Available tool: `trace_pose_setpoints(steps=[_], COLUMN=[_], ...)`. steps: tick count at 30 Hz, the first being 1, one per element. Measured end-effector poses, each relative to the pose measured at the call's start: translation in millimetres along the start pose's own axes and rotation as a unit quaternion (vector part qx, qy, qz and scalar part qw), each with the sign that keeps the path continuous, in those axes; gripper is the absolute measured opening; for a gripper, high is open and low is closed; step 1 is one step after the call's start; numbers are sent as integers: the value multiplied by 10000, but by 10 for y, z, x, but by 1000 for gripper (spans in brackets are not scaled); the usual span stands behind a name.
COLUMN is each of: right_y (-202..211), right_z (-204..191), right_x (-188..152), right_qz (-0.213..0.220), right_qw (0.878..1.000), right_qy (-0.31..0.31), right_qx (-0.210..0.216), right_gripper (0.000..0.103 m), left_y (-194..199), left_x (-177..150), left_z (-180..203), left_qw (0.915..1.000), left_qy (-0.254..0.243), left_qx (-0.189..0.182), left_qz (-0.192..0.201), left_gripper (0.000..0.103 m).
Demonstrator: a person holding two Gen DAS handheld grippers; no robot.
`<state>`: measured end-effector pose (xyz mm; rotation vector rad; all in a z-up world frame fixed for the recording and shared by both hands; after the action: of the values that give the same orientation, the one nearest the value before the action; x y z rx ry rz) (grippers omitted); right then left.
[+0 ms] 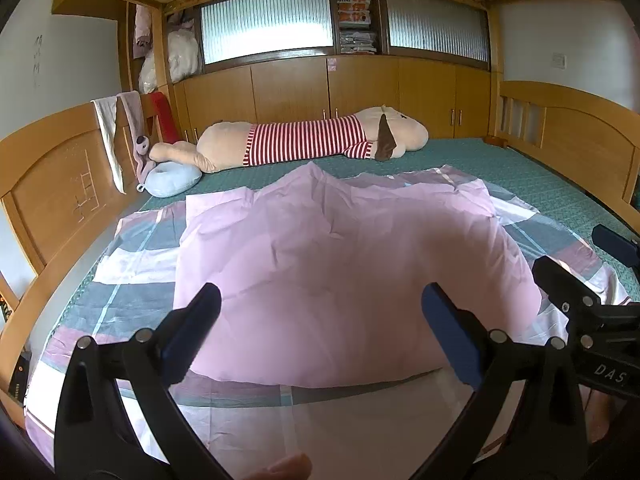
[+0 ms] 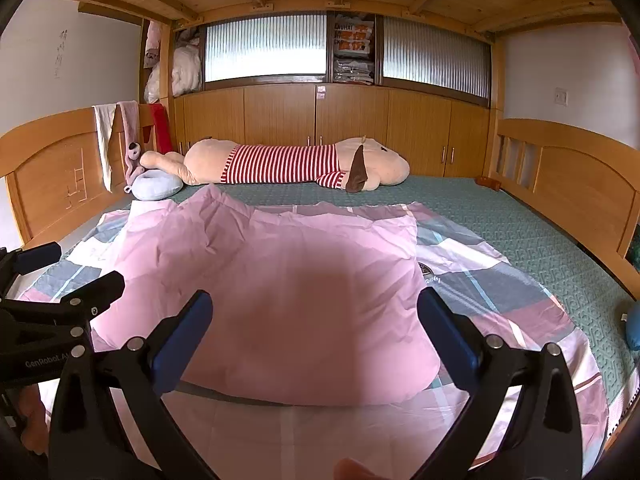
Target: Fold large clothes
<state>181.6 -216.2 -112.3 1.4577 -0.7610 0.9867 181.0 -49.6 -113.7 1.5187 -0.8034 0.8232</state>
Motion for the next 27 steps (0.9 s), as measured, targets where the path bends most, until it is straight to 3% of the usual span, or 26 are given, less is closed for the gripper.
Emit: trace_pose_setpoints(steps=[27], right_y=[-22], right_z=[-122], right_x=[-73], right_qz=[-120], right_qw=[9999], right_qy=[60], right_qx=[-5], right_gripper=[102], left_y=[-28], left_x=[-42], left_z=[-10], left_qw=[9999], left_qy=[50], left_qx=[2], left_qz=[-97], left_gripper=[101])
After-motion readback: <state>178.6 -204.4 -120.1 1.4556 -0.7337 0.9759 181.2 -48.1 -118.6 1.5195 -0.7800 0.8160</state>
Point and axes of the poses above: each gripper's, at about its wrist camera, not at the fingertips, and y roughly against the way its jaws point, z to its right, x to its top, the point moved 10 cm from there along -y, roughly the way its jaws point
